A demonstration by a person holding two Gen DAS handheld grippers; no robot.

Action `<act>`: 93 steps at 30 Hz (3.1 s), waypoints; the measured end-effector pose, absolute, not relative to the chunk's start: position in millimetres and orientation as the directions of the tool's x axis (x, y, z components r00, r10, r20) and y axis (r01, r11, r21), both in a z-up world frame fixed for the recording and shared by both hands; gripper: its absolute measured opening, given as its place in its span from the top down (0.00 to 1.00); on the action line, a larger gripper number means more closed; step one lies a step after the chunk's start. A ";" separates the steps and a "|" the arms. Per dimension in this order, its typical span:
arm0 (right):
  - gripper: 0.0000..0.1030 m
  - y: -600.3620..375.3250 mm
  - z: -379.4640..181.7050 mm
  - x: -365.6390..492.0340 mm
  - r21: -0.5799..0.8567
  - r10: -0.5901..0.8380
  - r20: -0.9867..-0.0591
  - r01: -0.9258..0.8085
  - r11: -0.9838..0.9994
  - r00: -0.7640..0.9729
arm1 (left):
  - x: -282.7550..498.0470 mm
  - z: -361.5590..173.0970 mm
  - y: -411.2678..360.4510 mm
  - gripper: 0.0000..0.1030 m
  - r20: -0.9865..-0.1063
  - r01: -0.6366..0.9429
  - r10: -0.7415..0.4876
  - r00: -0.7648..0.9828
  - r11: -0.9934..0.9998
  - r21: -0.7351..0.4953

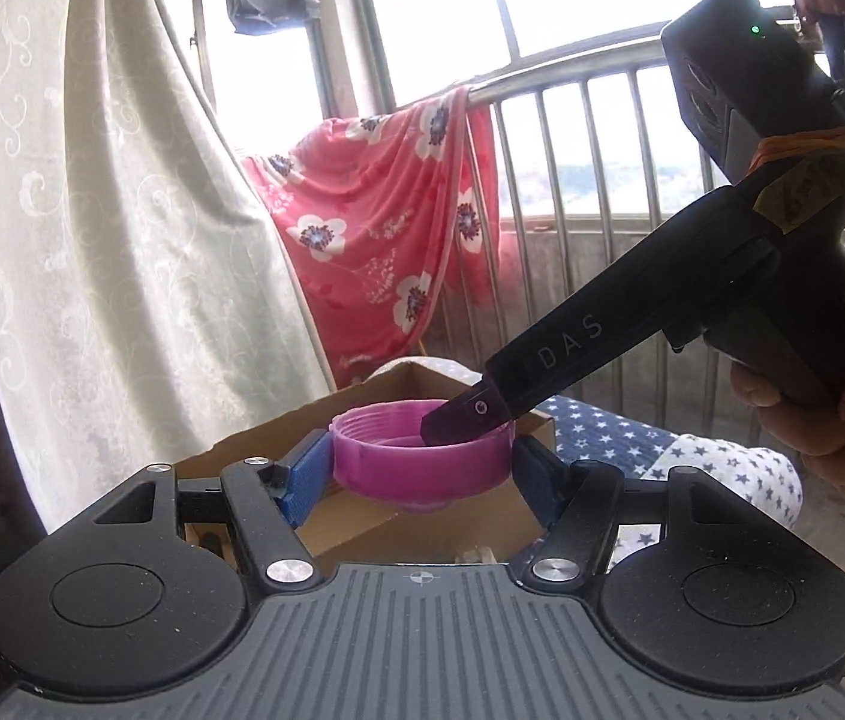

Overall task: Organize rigid objects
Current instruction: 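Lift the pink lid over the box and release it inside, then move the right gripper to the black tape roll and grip its edge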

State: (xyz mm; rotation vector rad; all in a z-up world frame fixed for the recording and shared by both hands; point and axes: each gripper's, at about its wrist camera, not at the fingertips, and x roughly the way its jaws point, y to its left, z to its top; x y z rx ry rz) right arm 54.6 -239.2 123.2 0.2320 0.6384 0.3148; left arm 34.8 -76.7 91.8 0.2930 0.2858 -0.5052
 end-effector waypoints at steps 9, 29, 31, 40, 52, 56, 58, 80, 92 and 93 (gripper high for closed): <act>0.79 -225.8 132.8 129.2 0.321 0.432 -0.587 -0.293 0.901 0.685 | 85.0 102.1 -52.6 0.37 -0.393 0.461 -0.379 0.838 0.877 0.137; 0.86 -195.4 51.3 263.0 0.407 0.474 -0.808 -0.251 0.879 0.350 | 194.6 58.2 4.6 0.38 -0.713 0.413 -0.366 0.598 0.903 -0.117; 0.86 -191.3 42.6 270.3 0.411 0.472 -0.824 -0.245 0.878 0.312 | 196.8 57.5 7.4 0.41 -0.720 0.408 -0.352 0.598 0.907 -0.104; 0.86 -177.1 21.1 290.0 0.437 0.481 -0.847 -0.219 0.872 0.226 | 191.2 61.2 19.7 0.40 -0.713 0.396 -0.331 0.618 0.915 -0.081; 0.85 -212.5 79.8 230.3 0.456 0.519 -0.756 -0.248 0.855 0.398 | 136.7 94.9 26.3 0.39 -0.587 0.391 -0.349 0.730 0.919 -0.059; 0.84 -224.9 105.3 176.2 0.456 0.539 -0.693 -0.287 0.842 0.478 | 97.4 100.2 28.9 0.38 -0.552 0.407 -0.366 0.749 0.912 -0.051; 0.84 -228.8 112.1 145.6 0.451 0.545 -0.668 -0.307 0.838 0.507 | 77.7 97.9 29.9 0.37 -0.543 0.420 -0.379 0.749 0.906 -0.054; 0.54 -173.7 -6.6 36.5 0.267 0.374 -0.700 -0.263 0.927 0.608 | 14.8 -21.7 -32.3 0.32 -0.682 0.400 -0.225 0.696 0.910 0.108; 0.63 -173.1 -28.6 47.3 0.284 0.384 -0.716 -0.258 0.923 0.583 | 25.2 -30.3 -39.3 0.38 -0.714 0.378 -0.213 0.668 0.922 0.079; 0.68 -173.4 -30.5 48.7 0.293 0.390 -0.718 -0.258 0.921 0.576 | 25.5 -30.4 -39.4 0.38 -0.713 0.377 -0.212 0.668 0.923 0.078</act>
